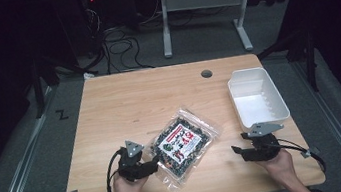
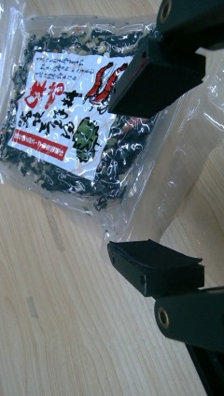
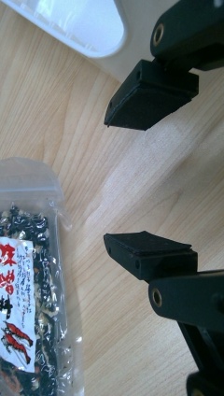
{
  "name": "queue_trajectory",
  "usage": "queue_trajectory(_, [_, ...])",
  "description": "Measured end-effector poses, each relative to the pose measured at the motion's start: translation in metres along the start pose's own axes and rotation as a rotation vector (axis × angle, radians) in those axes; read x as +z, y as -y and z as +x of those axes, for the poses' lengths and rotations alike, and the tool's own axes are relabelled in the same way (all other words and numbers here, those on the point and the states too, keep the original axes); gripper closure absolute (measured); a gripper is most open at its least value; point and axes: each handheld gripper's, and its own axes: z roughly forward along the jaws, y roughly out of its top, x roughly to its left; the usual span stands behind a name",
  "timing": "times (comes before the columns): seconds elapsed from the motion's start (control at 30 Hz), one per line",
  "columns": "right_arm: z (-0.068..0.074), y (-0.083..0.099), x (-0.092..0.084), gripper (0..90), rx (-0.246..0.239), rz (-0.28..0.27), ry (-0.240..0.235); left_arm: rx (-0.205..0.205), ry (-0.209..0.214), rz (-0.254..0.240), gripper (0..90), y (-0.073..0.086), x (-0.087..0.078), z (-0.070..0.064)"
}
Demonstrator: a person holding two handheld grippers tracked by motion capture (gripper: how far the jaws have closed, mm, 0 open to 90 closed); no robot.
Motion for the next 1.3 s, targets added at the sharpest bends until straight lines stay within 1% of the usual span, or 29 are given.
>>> queue_trajectory(0.07, [-0.001,0.001,0.0,38.1,0.003,-0.009,-0.006,0.003,0.0,0.005,27.9,0.0,0.001,-0.001])
queue_trajectory(0.1, [-0.002,0.002,0.0,38.6,0.021,-0.024,-0.022,0.012,0.0,0.011,27.7,-0.001,0.003,-0.002])
queue_trajectory(0.13, [-0.002,0.002,0.0,38.6,0.021,-0.024,-0.022,0.012,0.0,0.011,27.5,-0.001,0.003,-0.002])
queue_trajectory(0.17, [-0.009,0.004,-0.001,38.0,0.072,-0.025,-0.041,0.019,-0.008,0.016,27.4,-0.003,0.004,-0.002])
queue_trajectory(0.2, [-0.009,0.004,-0.001,38.0,0.072,-0.025,-0.041,0.019,-0.008,0.016,27.2,-0.003,0.004,-0.002])
queue_trajectory(0.23, [-0.012,0.005,-0.002,37.8,0.069,-0.024,-0.01,0.017,-0.009,0.017,27.0,-0.003,0.005,-0.002])
queue_trajectory(0.27, [-0.013,0.005,-0.003,37.8,0.066,-0.029,-0.002,0.011,-0.012,0.019,26.8,-0.005,0.005,0.0])
queue_trajectory(0.4, [-0.011,0.004,-0.004,37.8,0.065,-0.038,-0.011,-0.003,-0.01,0.023,26.5,-0.008,0.007,0.001])
queue_trajectory(0.43, [-0.011,0.005,-0.003,37.7,0.057,-0.037,-0.008,-0.003,-0.01,0.023,26.5,-0.008,0.007,0.001])
queue_trajectory(0.47, [-0.011,0.005,-0.003,37.7,0.057,-0.037,-0.008,-0.002,-0.008,0.025,26.5,-0.009,0.007,0.0])
queue_trajectory(0.5, [-0.011,0.005,-0.003,37.5,0.059,-0.025,-0.003,0.003,-0.009,0.031,26.5,-0.011,0.008,-0.001])
queue_trajectory(0.67, [-0.011,0.005,-0.002,37.0,0.049,-0.019,0.0,0.011,-0.011,0.046,26.4,-0.015,0.012,-0.002])
queue_trajectory(0.8, [-0.01,0.006,-0.002,36.8,0.046,-0.023,0.002,0.005,-0.018,0.053,26.4,-0.019,0.016,-0.001])
queue_trajectory(0.87, [-0.01,0.006,-0.001,36.6,0.047,-0.016,0.002,0.0,-0.017,0.07,26.3,-0.022,0.021,-0.001])
queue_trajectory(0.9, [-0.01,0.006,-0.001,36.6,0.047,-0.016,0.002,0.0,-0.017,0.07,26.3,-0.022,0.021,-0.001])
queue_trajectory(0.93, [-0.01,0.006,0.0,36.6,0.042,-0.014,0.004,0.005,-0.022,0.08,26.2,-0.024,0.024,-0.001])
queue_trajectory(1.0, [-0.01,0.006,0.0,36.5,0.042,-0.014,0.004,0.003,-0.022,0.08,26.2,-0.025,0.027,-0.002])
queue_trajectory(1.03, [-0.01,0.006,0.0,36.4,0.039,-0.01,0.002,-0.009,-0.014,0.084,26.2,-0.025,0.029,-0.002])
queue_trajectory(1.3, [-0.009,0.007,0.001,36.3,0.035,-0.008,0.005,-0.025,-0.018,0.098,25.2,-0.028,0.041,0.0])
